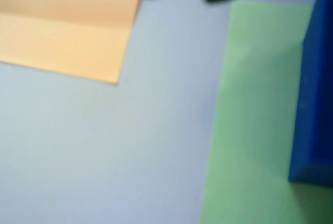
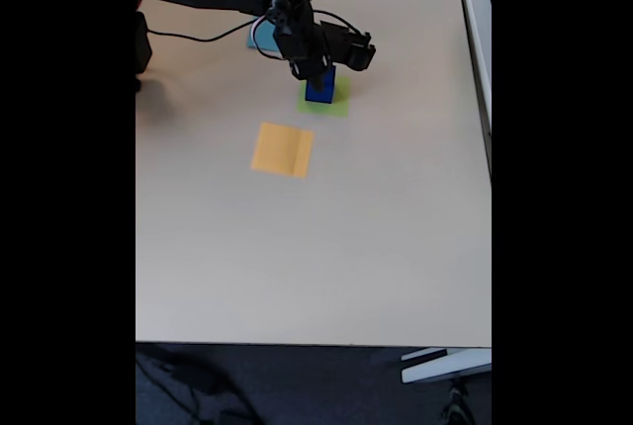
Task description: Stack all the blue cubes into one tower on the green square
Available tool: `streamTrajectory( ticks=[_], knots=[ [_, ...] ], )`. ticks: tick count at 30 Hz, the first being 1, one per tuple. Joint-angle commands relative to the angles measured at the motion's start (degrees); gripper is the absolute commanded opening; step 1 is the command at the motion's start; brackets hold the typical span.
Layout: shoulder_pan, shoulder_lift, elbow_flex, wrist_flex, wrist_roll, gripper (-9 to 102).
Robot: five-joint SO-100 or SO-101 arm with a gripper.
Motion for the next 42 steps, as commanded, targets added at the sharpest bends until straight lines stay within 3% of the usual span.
streamTrajectory(
  ticks=[1,42],
  knots=[
    [0.09,1.32,0.0,-1.49,0.0,0],
    [-0.88,0.62,0.09,-1.14,-1.32,0]
  ],
)
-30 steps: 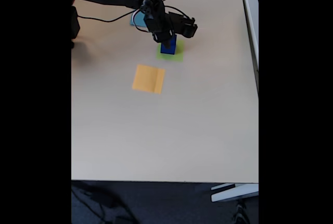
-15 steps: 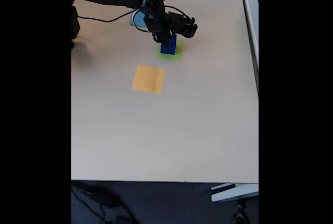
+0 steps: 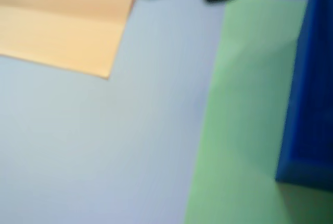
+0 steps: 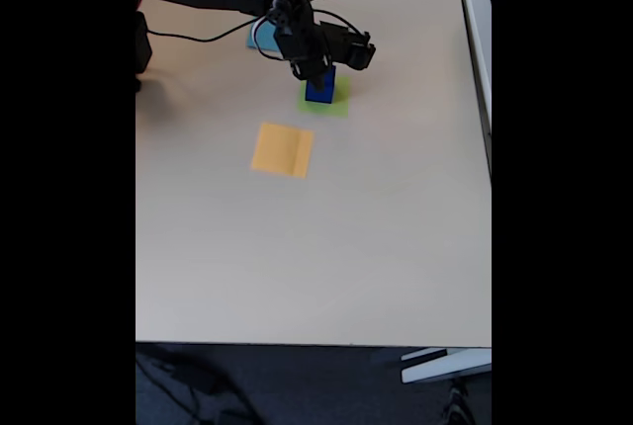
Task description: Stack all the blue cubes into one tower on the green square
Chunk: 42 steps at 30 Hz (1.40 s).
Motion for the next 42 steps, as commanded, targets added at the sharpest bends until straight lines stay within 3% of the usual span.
streamTrajectory(
  ticks=[1,42],
  knots=[
    [-0.09,0.62,-0.7,-0.53,-0.26,0],
    [-0.88,-0.18,-2.72,0.7,-0.18,0]
  ],
)
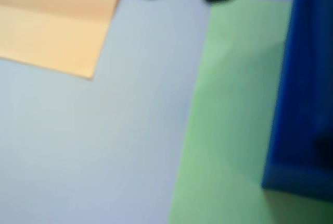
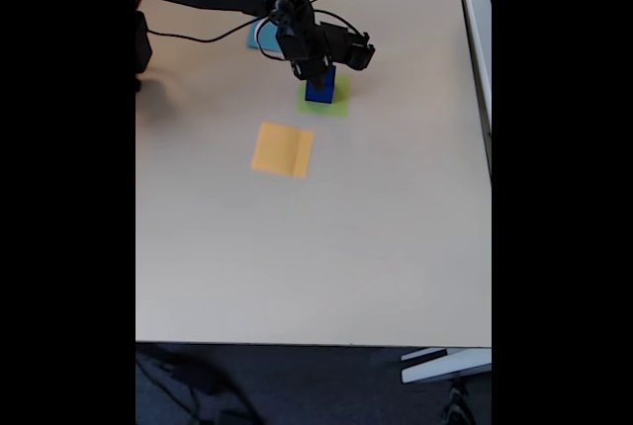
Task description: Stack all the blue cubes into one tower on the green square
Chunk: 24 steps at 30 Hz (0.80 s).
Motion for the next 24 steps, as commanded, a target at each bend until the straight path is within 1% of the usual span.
streamTrajectory(
  ticks=[1,24],
  knots=[
    [-0.53,0.88,-2.81,0.7,-0.18,0],
    [-0.26,0.53,-4.04,2.29,-0.53,0]
  ],
)
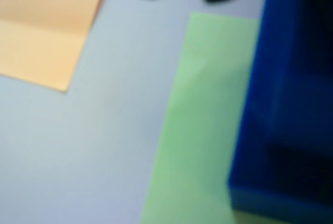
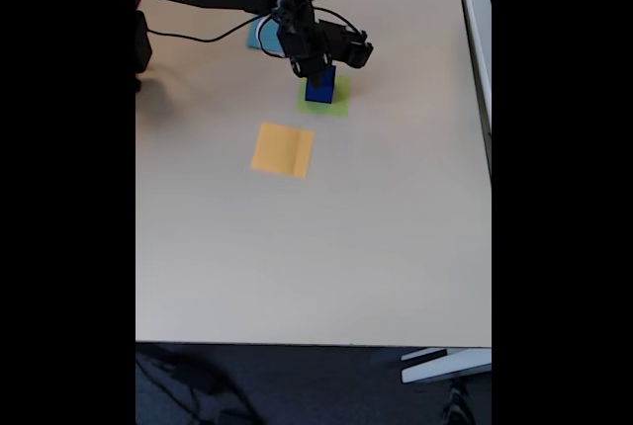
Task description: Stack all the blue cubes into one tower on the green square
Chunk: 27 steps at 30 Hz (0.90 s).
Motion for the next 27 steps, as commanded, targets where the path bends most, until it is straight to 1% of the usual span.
streamTrajectory(
  ticks=[1,15,20,27],
  knots=[
    [0.7,1.05,-3.78,0.26,-0.53,0],
    [0.79,1.14,-3.69,0.35,-0.26,0],
    [0.88,2.37,-3.16,0.09,-0.53,3],
    [0.44,2.46,-3.16,-0.09,0.26,3]
  ],
)
